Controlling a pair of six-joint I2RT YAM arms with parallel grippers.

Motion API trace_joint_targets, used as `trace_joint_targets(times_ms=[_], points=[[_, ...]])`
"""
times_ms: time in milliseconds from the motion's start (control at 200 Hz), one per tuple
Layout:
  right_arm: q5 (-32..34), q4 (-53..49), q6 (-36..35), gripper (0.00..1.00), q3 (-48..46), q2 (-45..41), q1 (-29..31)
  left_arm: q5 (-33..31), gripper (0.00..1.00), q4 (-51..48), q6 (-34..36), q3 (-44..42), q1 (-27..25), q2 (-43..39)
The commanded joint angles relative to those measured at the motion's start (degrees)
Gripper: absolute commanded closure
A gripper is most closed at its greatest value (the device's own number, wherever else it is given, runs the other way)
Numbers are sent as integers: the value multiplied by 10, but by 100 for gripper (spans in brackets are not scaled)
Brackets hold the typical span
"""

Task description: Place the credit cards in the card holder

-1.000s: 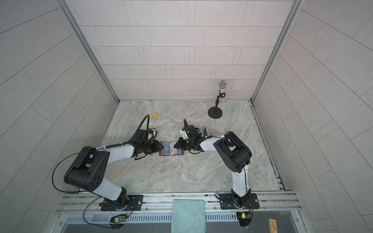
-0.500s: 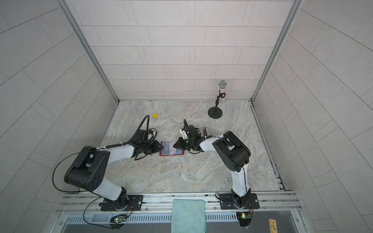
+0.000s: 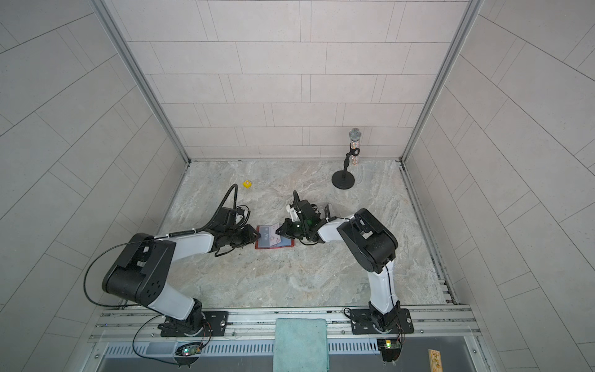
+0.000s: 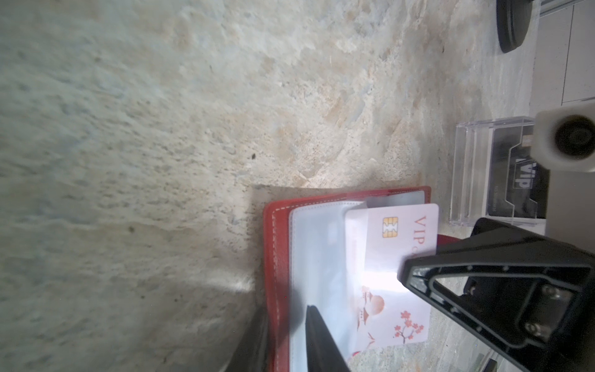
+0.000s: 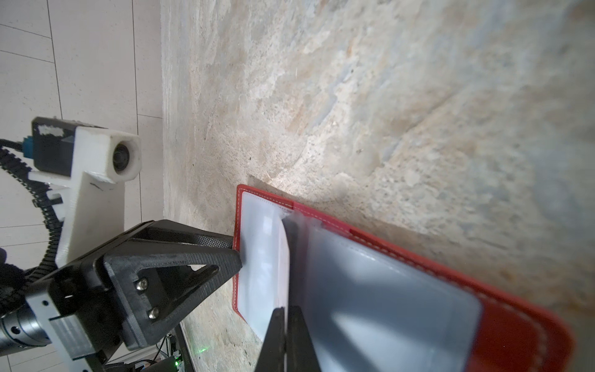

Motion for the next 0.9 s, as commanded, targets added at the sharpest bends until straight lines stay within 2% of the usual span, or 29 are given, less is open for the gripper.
trace_joint_targets(times_ms=[0,195,651,896], points=[[15,10,10,100,-16,18,5,2,73,-23,-3,-19,-2,14],[19,12,9,100,-25,18,5,-2,74,-19,-7,-21,-2,16],[46,-50,-24,100,-16,15,13,8,100,-10,-15,-23,-3,11],[71,-99,-49,78,-7,-6,14,5,100,-12,-15,-25,-3,3]])
